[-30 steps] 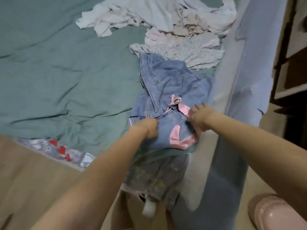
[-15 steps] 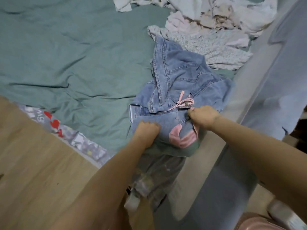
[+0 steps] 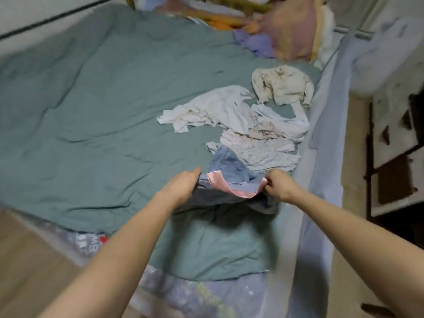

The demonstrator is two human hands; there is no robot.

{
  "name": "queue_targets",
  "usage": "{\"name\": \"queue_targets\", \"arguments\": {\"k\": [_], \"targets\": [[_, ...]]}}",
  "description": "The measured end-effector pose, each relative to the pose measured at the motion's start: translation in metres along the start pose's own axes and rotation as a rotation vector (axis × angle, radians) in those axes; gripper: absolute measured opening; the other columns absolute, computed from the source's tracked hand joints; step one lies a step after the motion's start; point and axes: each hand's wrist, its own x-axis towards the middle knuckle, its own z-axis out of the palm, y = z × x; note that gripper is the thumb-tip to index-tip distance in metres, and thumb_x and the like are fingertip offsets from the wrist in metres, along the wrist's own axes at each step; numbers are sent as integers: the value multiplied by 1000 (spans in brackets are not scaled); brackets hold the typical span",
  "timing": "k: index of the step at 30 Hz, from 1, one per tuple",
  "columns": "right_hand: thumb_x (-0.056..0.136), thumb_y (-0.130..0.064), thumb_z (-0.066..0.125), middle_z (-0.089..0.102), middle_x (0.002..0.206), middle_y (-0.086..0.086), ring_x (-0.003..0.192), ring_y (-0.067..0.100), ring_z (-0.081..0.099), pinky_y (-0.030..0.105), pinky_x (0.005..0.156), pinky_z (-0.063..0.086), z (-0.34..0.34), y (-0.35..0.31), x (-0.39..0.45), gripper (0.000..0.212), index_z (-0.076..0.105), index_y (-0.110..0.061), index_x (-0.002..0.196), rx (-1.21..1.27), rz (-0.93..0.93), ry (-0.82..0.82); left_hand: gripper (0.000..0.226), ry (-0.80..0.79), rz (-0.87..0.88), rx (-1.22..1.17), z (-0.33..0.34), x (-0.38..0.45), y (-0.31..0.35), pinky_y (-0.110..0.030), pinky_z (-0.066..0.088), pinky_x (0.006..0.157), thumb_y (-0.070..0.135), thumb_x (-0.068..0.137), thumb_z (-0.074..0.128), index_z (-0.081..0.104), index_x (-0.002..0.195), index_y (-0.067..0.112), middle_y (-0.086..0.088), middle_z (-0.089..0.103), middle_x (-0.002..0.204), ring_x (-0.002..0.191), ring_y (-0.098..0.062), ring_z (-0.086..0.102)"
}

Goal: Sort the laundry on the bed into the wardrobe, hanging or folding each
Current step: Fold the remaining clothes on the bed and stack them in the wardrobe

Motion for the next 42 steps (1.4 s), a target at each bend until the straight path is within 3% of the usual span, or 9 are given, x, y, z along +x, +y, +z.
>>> {"name": "queue_targets", "arguments": {"k": [4,7,10,16,20,25,29,37,42], "targets": [[85,-12,47,65,101,13,96,32,59,36,73,45,-12,-49,-37,13,48,-22,78,-10,41,88,26,53,152,113,-41,-20,-26,-37,38,71,8,88,50,42,113,7,-20,59,113,102,-38,56],[90,-2,40,61,98,20,83,27,51,32,64,27,-12,-90,-63,31,33,-24,69,131,59,145,26,30,283,216,-72,-42,-52,-37,42,71,25,82,60,44,100,14,-14,62,107,98,-34,57],[93,-3,37,59,96,20,83,27,49,31,63,19,-13,-131,-84,18,38,-16,80,161,82,173,34,20,348,349,-103,-68,-66,-32,38,65,36,75,69,49,96,18,-7,64,103,97,-30,60],[80,-29,65,60,93,6,86,26,55,38,77,47,-30,-165,-119,27,44,-17,91,206,35,170,10,78,447,285,-154,-94,-79,-30,37,59,25,82,58,61,80,16,-5,63,79,78,-28,59],[68,-17,72,61,106,3,96,21,56,38,86,48,-44,-159,-124,42,52,-15,105,119,-9,127,33,-172,422,40,-172,-88,-93,-27,46,52,27,87,67,50,62,15,1,54,56,53,-18,57],[72,0,58,56,107,10,96,26,55,32,78,43,-40,-155,-106,26,47,-16,90,-95,4,61,10,-125,467,115,-161,-77,-96,-29,49,58,22,92,58,56,86,14,-8,66,91,67,-18,61],[89,-2,46,46,106,7,105,32,53,32,75,35,-33,-148,-64,12,48,-10,98,-233,30,32,18,-75,405,272,-138,-44,-95,-34,41,81,21,96,46,56,109,13,-13,62,118,107,-32,57],[101,-25,31,57,120,21,110,35,55,39,92,43,-81,-116,35,26,46,-10,116,-420,-109,224,29,73,134,207,-174,41,-77,-37,40,93,7,97,36,50,122,4,-19,53,130,119,-33,52],[91,-4,44,54,108,17,105,32,53,40,83,43,-172,-107,63,28,39,-6,119,-346,-52,476,27,353,120,191,-258,82,-58,-41,42,83,-5,90,38,52,111,3,-25,57,120,111,-42,55]]}}
